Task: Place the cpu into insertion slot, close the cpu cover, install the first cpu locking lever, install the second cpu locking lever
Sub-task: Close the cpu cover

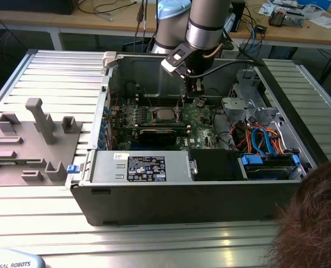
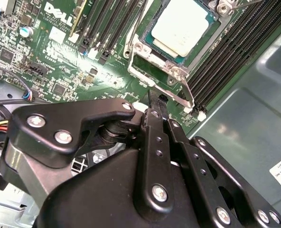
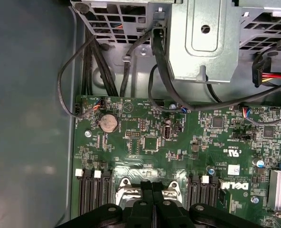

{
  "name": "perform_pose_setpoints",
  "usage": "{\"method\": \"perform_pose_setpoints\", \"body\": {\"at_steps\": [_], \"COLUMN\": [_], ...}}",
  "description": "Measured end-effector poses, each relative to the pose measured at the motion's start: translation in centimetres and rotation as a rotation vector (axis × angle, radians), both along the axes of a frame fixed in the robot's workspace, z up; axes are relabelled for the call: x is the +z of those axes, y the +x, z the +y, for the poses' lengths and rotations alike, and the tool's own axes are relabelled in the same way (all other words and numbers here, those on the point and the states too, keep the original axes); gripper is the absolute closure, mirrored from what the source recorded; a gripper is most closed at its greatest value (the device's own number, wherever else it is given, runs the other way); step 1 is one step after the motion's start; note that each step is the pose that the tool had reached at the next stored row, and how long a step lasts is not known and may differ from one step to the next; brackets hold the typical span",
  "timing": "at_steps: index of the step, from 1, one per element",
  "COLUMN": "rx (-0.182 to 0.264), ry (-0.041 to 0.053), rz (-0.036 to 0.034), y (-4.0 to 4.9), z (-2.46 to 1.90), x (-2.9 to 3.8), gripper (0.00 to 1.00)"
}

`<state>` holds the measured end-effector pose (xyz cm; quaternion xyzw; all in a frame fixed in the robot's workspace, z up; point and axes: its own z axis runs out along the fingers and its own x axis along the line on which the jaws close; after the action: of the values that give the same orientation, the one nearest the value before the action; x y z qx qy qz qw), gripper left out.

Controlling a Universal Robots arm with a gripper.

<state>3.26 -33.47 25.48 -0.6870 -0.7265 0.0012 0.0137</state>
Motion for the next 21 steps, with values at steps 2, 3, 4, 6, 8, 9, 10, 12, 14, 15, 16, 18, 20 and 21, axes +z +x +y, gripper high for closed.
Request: {"method": "perform_pose_setpoints", "body": {"at_steps": [2, 3, 4, 6, 8, 9, 10, 12, 14, 15, 16, 18, 20, 21], "rx": [0.0, 0.0, 0.0, 0.0, 0.0, 0.0, 0.0, 0.0, 0.0, 0.0, 0.0, 0.0, 0.0, 0.0], "ry": [-0.0001, 0.0, 0.0, -0.0001, 0.0, -0.0001, 0.0, 0.0, -0.0001, -0.0001, 0.0, 0.0, -0.0001, 0.0], "rz": [0.0, 0.0, 0.0, 0.0, 0.0, 0.0, 0.0, 0.0, 0.0, 0.0, 0.0, 0.0, 0.0, 0.0], "y": [-0.13, -0.18, -0.24, -0.31, -0.39, -0.44, -0.48, -0.57, -0.63, -0.66, -0.69, -0.74, -0.81, -0.82], "z": [0.0, 0.0, 0.0, 0.0, 0.0, 0.0, 0.0, 0.0, 0.0, 0.0, 0.0, 0.0, 0.0, 0.0], "x": [0.0, 0.0, -0.01, -0.01, -0.02, -0.02, -0.02, -0.02, -0.02, -0.03, -0.03, -0.04, -0.04, -0.05], "gripper": [0.89, 0.89, 0.89, 0.89, 0.89, 0.89, 0.89, 0.89, 0.89, 0.89, 0.89, 0.89, 0.89, 0.89]}}
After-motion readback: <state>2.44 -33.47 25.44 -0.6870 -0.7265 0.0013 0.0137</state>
